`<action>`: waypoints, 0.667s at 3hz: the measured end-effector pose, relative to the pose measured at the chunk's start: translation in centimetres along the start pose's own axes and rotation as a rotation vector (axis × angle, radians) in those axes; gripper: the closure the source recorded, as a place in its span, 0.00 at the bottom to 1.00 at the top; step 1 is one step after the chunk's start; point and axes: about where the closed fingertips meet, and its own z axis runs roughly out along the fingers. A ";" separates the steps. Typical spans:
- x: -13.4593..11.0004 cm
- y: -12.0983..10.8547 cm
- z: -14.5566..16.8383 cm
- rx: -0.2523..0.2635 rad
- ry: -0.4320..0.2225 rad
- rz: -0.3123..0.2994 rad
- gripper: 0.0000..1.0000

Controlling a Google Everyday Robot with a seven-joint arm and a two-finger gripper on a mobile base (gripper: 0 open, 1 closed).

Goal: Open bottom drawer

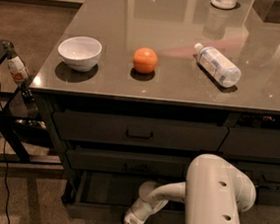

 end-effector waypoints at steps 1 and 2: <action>0.0 0.0 0.0 0.000 0.000 0.000 0.00; 0.8 1.3 0.4 -0.022 0.008 -0.005 0.00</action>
Offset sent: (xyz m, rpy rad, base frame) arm -0.0299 -0.0049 0.0099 0.0151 0.0317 0.0299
